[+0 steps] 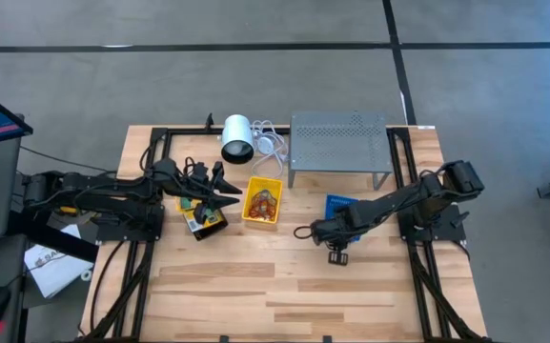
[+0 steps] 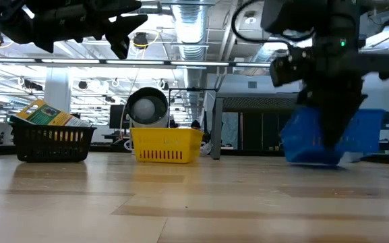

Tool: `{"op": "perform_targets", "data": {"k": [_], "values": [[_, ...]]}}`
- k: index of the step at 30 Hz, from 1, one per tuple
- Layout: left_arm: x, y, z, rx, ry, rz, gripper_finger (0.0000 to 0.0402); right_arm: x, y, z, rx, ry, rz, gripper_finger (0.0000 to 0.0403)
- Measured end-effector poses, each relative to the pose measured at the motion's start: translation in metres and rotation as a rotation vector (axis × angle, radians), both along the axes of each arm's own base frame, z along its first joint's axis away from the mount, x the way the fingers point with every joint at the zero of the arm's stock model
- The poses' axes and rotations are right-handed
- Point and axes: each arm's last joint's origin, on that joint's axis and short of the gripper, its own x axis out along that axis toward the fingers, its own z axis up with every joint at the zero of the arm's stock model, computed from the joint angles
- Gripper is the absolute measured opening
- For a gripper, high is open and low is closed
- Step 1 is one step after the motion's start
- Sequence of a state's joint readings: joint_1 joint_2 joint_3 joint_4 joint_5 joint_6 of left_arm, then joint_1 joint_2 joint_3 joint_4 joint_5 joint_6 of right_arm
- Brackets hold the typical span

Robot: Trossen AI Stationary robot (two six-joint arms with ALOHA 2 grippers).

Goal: Pick & Place Office Desk Supplies
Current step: Put the blue basket filled with elastic key rings on the shelf

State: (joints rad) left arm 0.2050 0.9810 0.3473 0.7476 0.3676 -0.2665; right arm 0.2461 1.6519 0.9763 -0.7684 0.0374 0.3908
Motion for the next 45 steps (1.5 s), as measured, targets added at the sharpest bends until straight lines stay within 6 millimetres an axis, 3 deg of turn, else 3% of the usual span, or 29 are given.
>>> {"op": "perform_targets", "data": {"k": [11,24,37,45], "values": [[0.0,0.0,-0.001,-0.002,0.009,0.0,0.0122,0.01,0.027,0.038,0.015,-0.049,0.022,0.0001],[0.0,0.0,-0.001,-0.002,0.008,0.0,0.0122,0.008,0.052,0.075,-0.031,-0.066,0.022,0.0],[0.0,0.0,-0.001,-0.002,0.008,0.0,0.0122,0.006,0.059,0.136,-0.118,-0.11,0.006,0.0],[0.0,0.0,-0.001,-0.002,0.008,0.0,0.0122,0.0,0.047,0.168,-0.211,-0.099,0.004,0.0]]}}
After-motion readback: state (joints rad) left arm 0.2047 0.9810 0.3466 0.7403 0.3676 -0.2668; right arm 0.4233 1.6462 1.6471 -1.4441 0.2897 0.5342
